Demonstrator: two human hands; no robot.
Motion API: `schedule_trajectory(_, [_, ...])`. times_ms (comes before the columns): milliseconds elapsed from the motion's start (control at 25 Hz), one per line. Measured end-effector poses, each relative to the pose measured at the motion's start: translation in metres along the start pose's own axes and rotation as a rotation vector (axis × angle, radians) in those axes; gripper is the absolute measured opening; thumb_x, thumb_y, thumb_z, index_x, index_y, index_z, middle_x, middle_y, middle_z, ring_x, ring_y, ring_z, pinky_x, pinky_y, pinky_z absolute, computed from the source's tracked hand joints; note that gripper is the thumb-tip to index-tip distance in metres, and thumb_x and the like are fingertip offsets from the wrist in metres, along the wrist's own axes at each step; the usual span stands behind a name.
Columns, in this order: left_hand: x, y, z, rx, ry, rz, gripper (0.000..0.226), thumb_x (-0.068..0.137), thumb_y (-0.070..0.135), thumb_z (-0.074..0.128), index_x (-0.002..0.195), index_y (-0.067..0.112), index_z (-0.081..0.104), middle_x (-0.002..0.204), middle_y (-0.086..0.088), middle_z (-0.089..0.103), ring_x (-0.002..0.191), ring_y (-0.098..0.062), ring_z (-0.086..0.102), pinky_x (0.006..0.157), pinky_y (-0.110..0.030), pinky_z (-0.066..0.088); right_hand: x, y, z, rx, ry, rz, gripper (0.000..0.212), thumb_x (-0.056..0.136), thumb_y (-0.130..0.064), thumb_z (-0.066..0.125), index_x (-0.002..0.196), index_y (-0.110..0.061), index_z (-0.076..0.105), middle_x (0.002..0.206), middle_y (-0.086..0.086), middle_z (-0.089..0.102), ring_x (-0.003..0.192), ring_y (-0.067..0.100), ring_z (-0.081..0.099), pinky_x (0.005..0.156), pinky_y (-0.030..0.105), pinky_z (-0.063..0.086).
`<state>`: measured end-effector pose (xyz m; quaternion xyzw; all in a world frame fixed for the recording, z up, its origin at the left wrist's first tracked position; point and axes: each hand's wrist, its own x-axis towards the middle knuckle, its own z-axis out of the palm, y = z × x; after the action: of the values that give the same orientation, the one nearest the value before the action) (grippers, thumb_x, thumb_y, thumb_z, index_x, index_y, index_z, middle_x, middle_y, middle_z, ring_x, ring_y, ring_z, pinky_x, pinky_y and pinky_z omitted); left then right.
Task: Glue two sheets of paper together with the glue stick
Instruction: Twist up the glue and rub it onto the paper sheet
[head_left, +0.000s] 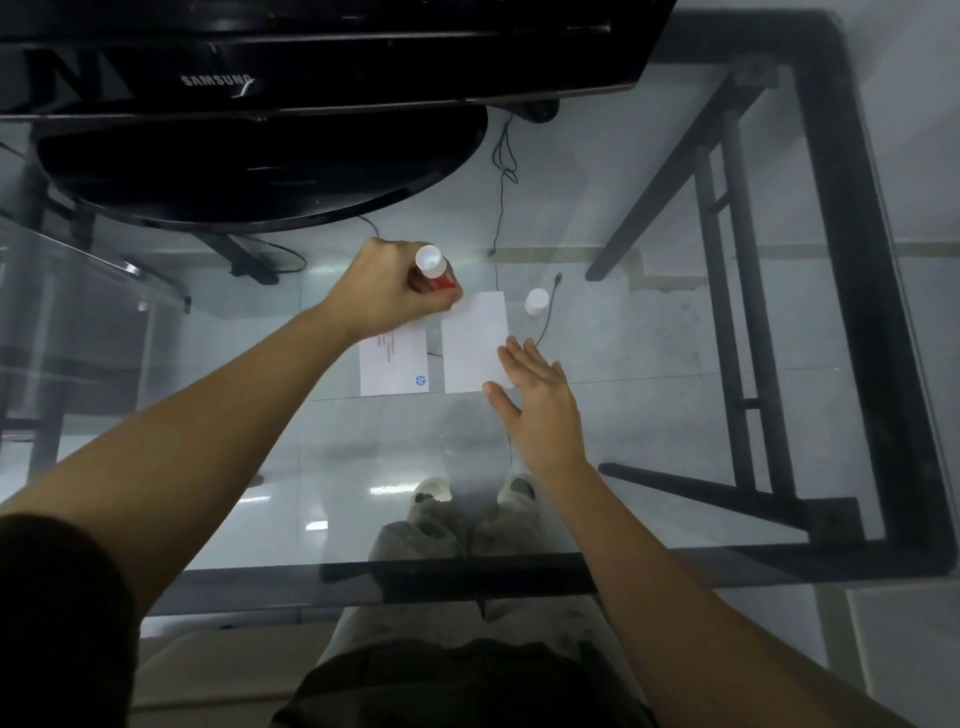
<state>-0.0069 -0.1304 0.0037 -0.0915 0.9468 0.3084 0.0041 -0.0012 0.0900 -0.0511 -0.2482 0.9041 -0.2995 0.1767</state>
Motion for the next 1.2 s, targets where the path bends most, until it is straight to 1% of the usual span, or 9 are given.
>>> schedule_trajectory(240, [-0.042,0.016,0.014,-0.082,-0.217,0.139,0.017,0.073,0.025,0.076,0.080,0.011,0.069,0.075,-0.002,0.072,0.064,-0.011,0.064,0.063,-0.018,0.049,0.000,0.000,0.000,0.020,-0.007,0.016,0.048,0.090,-0.031,0.054,0.133,-0.013,0.045,0.144,0.002,0.042,0.138,0.016,0.028,0.112,0.030,0.007])
schedule_trajectory(520, [0.006,0.004,0.008,-0.028,-0.033,0.019,0.024,0.077,0.030,0.072,0.085,0.008,0.067,0.078,-0.006,0.071,0.069,-0.017,0.062,0.064,-0.022,0.046,0.000,-0.001,-0.002,0.030,0.003,0.023,0.047,0.091,-0.030,0.054,0.133,-0.012,0.044,0.144,0.003,0.042,0.137,0.016,0.029,0.113,0.032,0.010])
schedule_trajectory(640, [-0.027,0.014,0.015,-0.085,-0.122,0.074,0.021,0.073,0.029,0.075,0.081,0.010,0.068,0.074,-0.002,0.070,0.064,-0.012,0.062,0.062,-0.017,0.049,0.000,-0.003,-0.002,0.022,0.000,0.035,0.046,0.090,-0.031,0.054,0.132,-0.014,0.045,0.143,0.002,0.044,0.137,0.015,0.030,0.111,0.029,0.008])
schedule_trajectory(720, [-0.040,0.018,0.019,-0.097,-0.193,0.090,0.020,0.072,0.026,0.076,0.080,0.010,0.069,0.076,-0.003,0.071,0.066,-0.013,0.063,0.065,-0.024,0.052,0.000,-0.003,-0.002,0.020,-0.002,0.046,0.046,0.090,-0.032,0.054,0.132,-0.016,0.046,0.143,0.001,0.044,0.136,0.016,0.031,0.112,0.030,0.010])
schedule_trajectory(800, [-0.032,0.016,0.018,-0.078,-0.197,0.106,0.019,0.072,0.026,0.075,0.081,0.010,0.068,0.076,-0.003,0.071,0.066,-0.013,0.064,0.066,-0.028,0.053,0.001,-0.004,-0.003,0.029,0.009,0.046,0.045,0.089,-0.031,0.056,0.131,-0.015,0.047,0.142,0.003,0.045,0.133,0.018,0.036,0.113,0.035,0.021])
schedule_trajectory(880, [-0.010,0.012,0.015,-0.046,-0.140,0.070,0.022,0.075,0.028,0.073,0.082,0.009,0.067,0.075,-0.004,0.070,0.065,-0.014,0.062,0.065,-0.020,0.049,0.001,-0.005,-0.004,0.022,0.022,0.047,0.046,0.089,-0.032,0.056,0.131,-0.015,0.046,0.141,0.003,0.046,0.130,0.019,0.039,0.111,0.039,0.031])
schedule_trajectory(960, [0.007,0.009,0.011,-0.018,-0.044,0.029,0.023,0.076,0.030,0.072,0.080,0.009,0.065,0.073,-0.004,0.068,0.063,-0.014,0.057,0.059,-0.006,0.039,0.000,-0.007,-0.004,-0.002,0.022,0.056,0.046,0.089,-0.032,0.056,0.131,-0.016,0.046,0.141,0.001,0.045,0.130,0.018,0.039,0.109,0.040,0.034])
schedule_trajectory(1000, [0.009,0.008,0.011,-0.024,-0.020,0.026,0.023,0.076,0.030,0.072,0.079,0.009,0.064,0.071,-0.003,0.066,0.062,-0.013,0.056,0.057,-0.004,0.037,0.000,-0.007,-0.004,-0.011,0.018,0.061,0.047,0.089,-0.033,0.056,0.132,-0.017,0.045,0.142,0.001,0.045,0.129,0.018,0.039,0.108,0.039,0.035])
schedule_trajectory(1200, [-0.026,0.018,0.025,-0.082,-0.190,0.075,0.020,0.071,0.030,0.073,0.070,0.012,0.063,0.065,0.003,0.066,0.057,-0.006,0.058,0.054,-0.014,0.042,0.000,-0.007,-0.005,-0.012,0.009,0.064,0.046,0.089,-0.034,0.055,0.131,-0.019,0.045,0.142,-0.001,0.044,0.127,0.019,0.039,0.104,0.033,0.034])
